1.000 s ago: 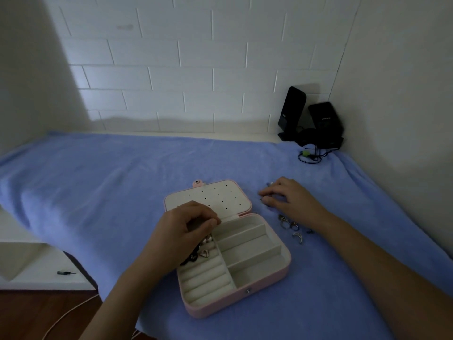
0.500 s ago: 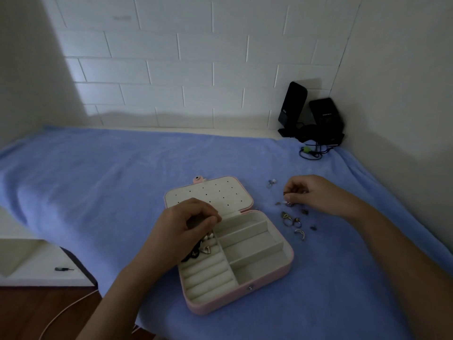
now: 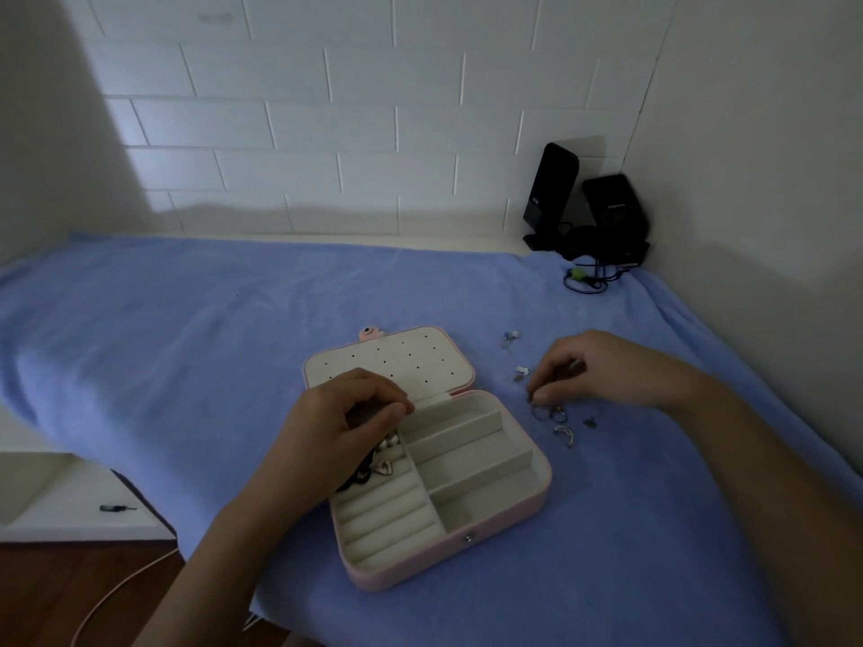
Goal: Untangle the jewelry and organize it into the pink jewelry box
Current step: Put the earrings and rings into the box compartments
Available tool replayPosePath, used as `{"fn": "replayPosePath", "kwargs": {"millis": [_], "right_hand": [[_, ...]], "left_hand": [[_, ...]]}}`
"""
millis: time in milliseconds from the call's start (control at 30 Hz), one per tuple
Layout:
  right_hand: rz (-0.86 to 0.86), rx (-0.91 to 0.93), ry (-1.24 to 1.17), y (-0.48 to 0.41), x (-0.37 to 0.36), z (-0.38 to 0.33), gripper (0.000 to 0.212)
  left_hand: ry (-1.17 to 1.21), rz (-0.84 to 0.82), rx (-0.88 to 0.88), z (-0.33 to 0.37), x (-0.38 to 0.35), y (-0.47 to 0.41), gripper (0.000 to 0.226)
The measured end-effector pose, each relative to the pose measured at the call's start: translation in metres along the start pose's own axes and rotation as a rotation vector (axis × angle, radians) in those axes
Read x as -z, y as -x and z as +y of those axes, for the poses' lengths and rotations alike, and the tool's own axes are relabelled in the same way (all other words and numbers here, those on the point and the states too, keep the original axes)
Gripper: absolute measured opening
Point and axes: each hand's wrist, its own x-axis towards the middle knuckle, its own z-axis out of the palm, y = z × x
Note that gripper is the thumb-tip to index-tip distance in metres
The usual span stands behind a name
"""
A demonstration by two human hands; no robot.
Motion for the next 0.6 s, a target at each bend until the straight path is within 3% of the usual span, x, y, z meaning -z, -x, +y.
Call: {"fn": "replayPosePath", "kwargs": {"millis": [200, 467, 600], "right_hand": [[-0.005, 0.06, 0.06, 0.0, -0.004, -0.003, 0.01], [-0.007, 0.041, -0.332, 0.006, 0.006, -0.008, 0.007], [0.048, 0.066, -0.386, 0.006, 0.003, -0.012, 0.013]], "left_hand": [[-0.011, -0.005, 0.013, 0.003, 0.0, 0.001, 0.013], [-0.02, -0.009, 0.019, 0.005, 0.001, 0.001, 0.012], [-0.024, -0.013, 0.028, 0.005, 0.002, 0.001, 0.012]]}}
